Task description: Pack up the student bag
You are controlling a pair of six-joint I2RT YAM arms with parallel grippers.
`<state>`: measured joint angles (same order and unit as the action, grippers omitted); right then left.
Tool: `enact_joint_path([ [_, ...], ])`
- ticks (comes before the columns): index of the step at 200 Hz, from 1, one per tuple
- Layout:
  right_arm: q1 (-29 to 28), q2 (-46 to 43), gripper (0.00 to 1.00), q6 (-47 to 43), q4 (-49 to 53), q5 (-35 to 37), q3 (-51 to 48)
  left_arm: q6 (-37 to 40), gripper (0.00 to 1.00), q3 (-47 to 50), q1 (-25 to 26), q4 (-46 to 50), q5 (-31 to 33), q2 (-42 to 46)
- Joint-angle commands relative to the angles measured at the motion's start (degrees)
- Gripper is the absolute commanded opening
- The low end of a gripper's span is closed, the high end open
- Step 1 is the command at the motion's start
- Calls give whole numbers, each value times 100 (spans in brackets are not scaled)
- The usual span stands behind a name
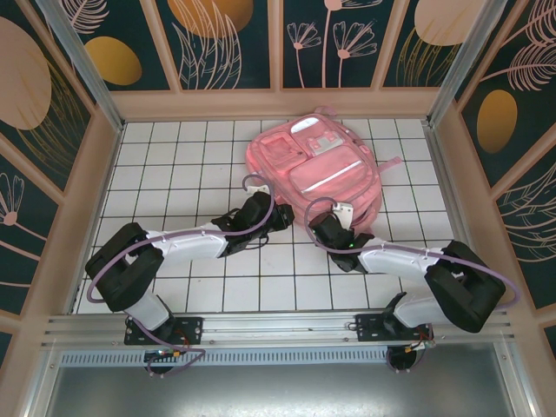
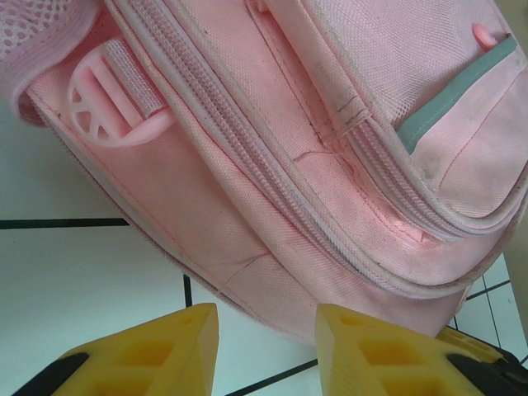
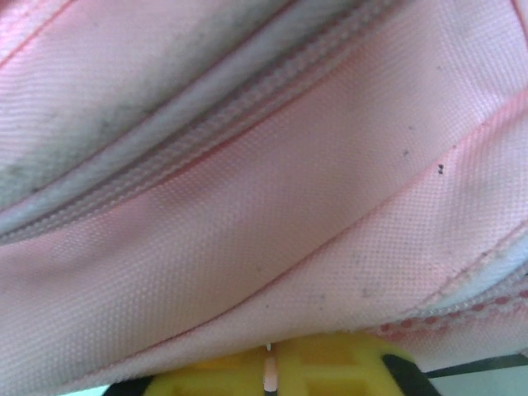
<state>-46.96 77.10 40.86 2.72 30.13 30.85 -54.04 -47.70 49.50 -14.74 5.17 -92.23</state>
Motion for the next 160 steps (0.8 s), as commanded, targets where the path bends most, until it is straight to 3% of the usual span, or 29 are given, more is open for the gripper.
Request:
enact_joint_path([
  [1,69,-9,6,17,1,230,72,148,37,-168,-19,61,68,-14],
  [31,56,-278,7,115,146,230,-97,82,40,-128,-19,-126,-200,-101],
  [45,59,-428,0,106,132,225,-211,6,43,-80,-11,-330,-399,-144],
  [62,56,-550,0,97,161,230,-270,-62,46,-86,71,-516,-558,-203],
  [87,55,-628,0,86,145,191,-321,-76,58,-306,265,-543,-612,-418],
  [160,-14,-837,0,66,-128,10,-488,-689,61,-977,415,-705,-783,-1418],
])
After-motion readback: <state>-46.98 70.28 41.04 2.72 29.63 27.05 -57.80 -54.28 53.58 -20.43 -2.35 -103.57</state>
